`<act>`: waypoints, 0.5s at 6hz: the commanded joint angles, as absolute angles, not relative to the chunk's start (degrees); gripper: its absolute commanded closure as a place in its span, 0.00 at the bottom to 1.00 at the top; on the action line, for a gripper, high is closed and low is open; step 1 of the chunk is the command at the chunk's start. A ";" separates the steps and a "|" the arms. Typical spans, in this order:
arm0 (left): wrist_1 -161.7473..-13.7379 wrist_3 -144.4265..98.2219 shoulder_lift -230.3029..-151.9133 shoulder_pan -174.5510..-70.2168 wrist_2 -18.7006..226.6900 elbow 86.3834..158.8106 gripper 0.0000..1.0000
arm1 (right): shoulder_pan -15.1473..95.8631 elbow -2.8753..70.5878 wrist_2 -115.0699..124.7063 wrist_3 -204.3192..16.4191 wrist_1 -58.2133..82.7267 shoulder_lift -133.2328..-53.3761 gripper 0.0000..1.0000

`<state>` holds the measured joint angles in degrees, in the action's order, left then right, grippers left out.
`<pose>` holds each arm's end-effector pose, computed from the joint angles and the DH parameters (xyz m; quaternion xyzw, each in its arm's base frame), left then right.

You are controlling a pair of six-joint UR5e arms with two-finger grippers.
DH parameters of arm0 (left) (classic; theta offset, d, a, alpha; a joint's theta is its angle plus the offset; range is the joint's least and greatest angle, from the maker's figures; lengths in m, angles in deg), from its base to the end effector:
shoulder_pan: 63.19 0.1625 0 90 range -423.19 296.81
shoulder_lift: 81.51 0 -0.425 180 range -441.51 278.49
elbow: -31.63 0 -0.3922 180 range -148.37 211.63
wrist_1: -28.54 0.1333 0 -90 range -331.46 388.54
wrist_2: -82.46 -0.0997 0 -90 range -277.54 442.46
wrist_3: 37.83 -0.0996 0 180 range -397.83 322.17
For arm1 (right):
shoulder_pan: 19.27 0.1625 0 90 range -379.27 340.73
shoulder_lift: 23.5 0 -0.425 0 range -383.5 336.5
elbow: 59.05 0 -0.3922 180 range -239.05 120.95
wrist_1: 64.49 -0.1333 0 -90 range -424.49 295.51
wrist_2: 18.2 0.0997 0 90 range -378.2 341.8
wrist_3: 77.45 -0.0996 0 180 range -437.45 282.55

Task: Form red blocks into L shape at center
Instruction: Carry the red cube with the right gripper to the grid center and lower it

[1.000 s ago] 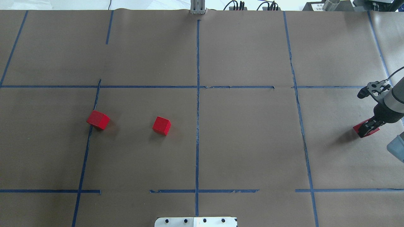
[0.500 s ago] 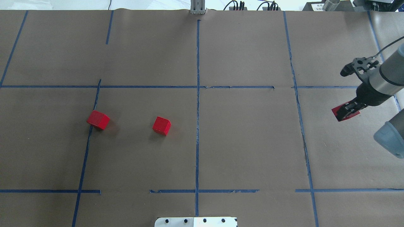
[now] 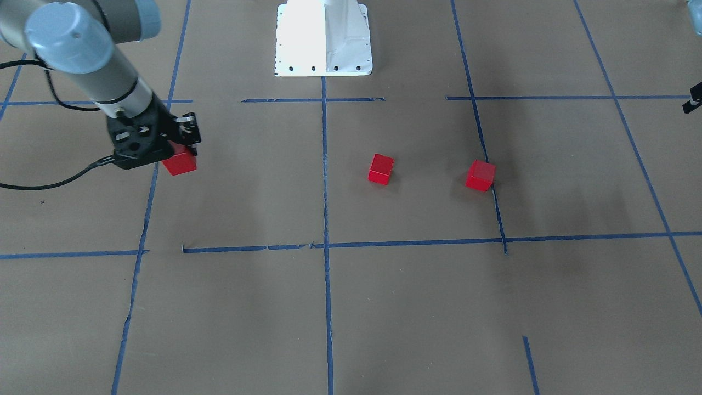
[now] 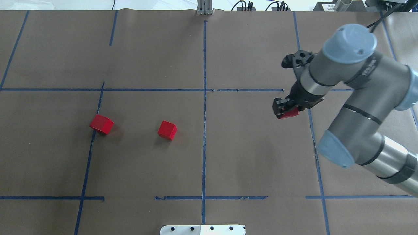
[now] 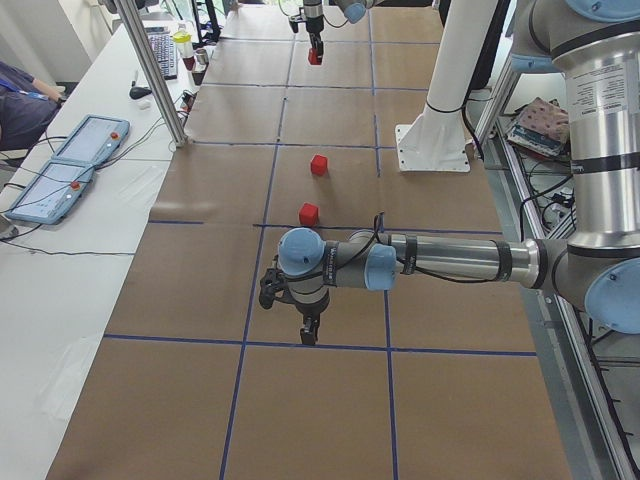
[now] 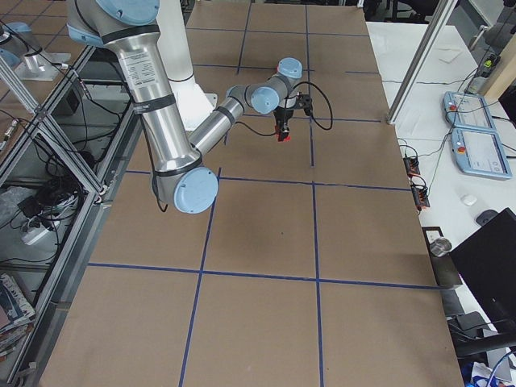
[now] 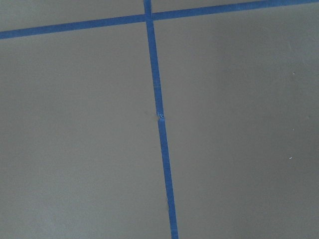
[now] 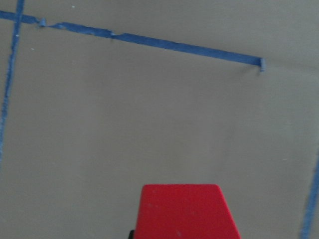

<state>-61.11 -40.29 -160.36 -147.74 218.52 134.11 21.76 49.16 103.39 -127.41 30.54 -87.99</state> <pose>-0.0223 -0.4148 0.6378 -0.0023 0.3913 0.0668 0.9178 -0.3974 -0.4533 0.2789 0.0120 -0.4092 -0.0823 0.9087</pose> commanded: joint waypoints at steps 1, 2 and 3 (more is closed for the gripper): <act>-61.11 -40.29 -160.35 -147.74 218.52 134.11 0.00 | 13.11 38.75 100.71 -146.09 30.43 -74.71 0.90; -61.11 -40.29 -160.35 -147.74 218.52 134.11 0.00 | 9.15 32.59 97.06 -150.44 30.43 -68.91 0.88; -61.11 -40.29 -160.35 -147.74 218.52 134.11 0.00 | 6.94 27.75 94.32 -153.44 30.08 -65.89 0.84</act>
